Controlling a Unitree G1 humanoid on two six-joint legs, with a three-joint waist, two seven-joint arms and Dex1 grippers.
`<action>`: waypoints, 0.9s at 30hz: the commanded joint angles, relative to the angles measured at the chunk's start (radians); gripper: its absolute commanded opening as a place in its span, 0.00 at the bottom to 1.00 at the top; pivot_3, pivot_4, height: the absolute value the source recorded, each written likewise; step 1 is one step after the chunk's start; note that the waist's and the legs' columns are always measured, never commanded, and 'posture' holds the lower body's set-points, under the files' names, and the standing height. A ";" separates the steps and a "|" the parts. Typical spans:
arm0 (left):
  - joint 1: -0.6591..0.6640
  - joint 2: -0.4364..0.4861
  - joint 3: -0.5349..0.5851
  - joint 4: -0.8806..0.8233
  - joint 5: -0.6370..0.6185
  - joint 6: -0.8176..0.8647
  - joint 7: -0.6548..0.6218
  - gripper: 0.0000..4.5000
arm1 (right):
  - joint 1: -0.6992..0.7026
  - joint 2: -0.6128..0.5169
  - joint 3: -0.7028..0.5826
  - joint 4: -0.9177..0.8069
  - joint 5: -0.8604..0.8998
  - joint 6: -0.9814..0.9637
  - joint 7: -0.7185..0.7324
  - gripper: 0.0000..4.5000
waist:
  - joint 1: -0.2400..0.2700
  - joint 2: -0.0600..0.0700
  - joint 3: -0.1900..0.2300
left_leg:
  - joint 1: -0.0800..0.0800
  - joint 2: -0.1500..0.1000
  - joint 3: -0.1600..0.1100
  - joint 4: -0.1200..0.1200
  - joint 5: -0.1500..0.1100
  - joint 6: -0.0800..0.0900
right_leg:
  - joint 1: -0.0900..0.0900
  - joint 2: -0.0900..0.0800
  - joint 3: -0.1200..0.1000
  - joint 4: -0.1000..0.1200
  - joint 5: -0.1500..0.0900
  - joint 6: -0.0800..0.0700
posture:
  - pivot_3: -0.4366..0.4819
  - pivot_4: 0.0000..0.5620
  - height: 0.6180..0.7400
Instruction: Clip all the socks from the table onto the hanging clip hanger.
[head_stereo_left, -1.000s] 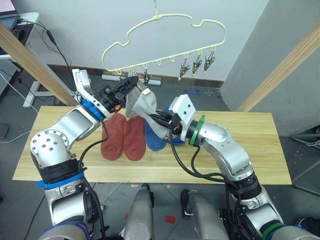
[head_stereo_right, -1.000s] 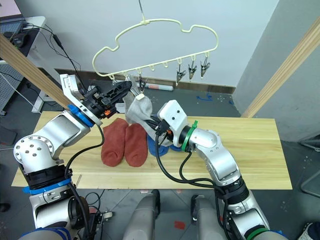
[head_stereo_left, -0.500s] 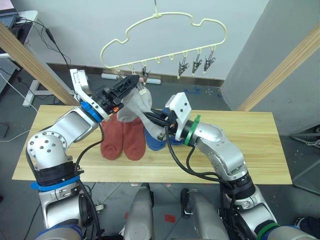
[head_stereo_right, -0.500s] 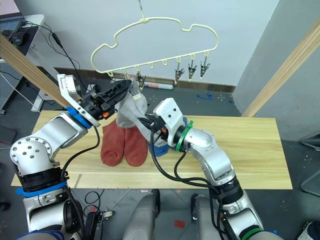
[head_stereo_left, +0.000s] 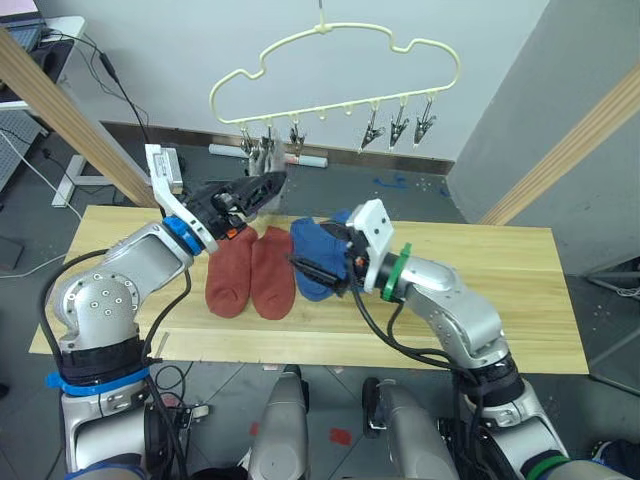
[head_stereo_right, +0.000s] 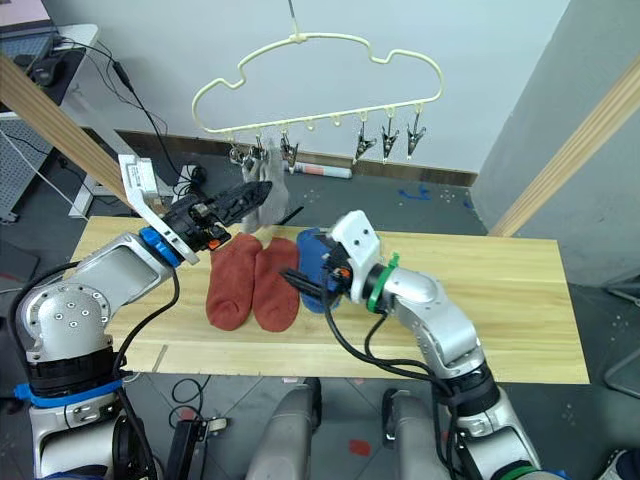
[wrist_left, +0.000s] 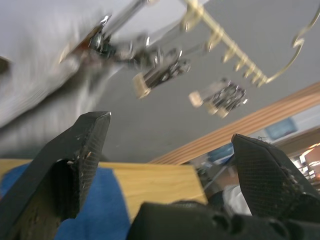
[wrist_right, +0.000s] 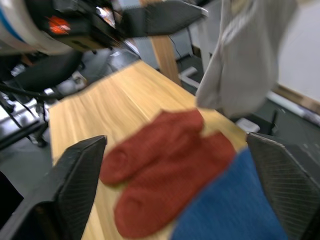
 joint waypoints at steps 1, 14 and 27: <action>0.005 0.019 -0.073 -0.071 0.143 -0.109 -0.069 0.98 | 0.023 -0.031 -0.037 -0.074 0.012 -0.013 -0.002 0.99 | 0.000 0.000 0.000 | 0.000 0.000 0.000 0.000 0.000 0.000 | 0.000 0.000 0.000 0.000 0.000 0.000 | 0.69 0.68 1.00; -0.066 -0.139 -0.220 -0.023 0.539 -0.438 -0.042 0.64 | 0.047 -0.100 -0.153 -0.180 0.042 -0.012 -0.044 1.00 | -0.001 0.000 0.000 | -0.001 0.000 0.002 -0.003 0.000 0.000 | -0.002 0.001 0.001 -0.002 0.000 0.000 | 0.65 0.68 1.00; -0.128 -0.240 -0.234 0.112 0.716 -0.585 -0.004 0.64 | 0.010 -0.078 -0.164 -0.200 0.068 -0.025 -0.069 1.00 | -0.003 0.000 0.000 | -0.001 -0.001 0.002 -0.002 0.000 0.000 | -0.002 0.001 0.001 -0.002 0.000 0.000 | 0.63 0.70 1.00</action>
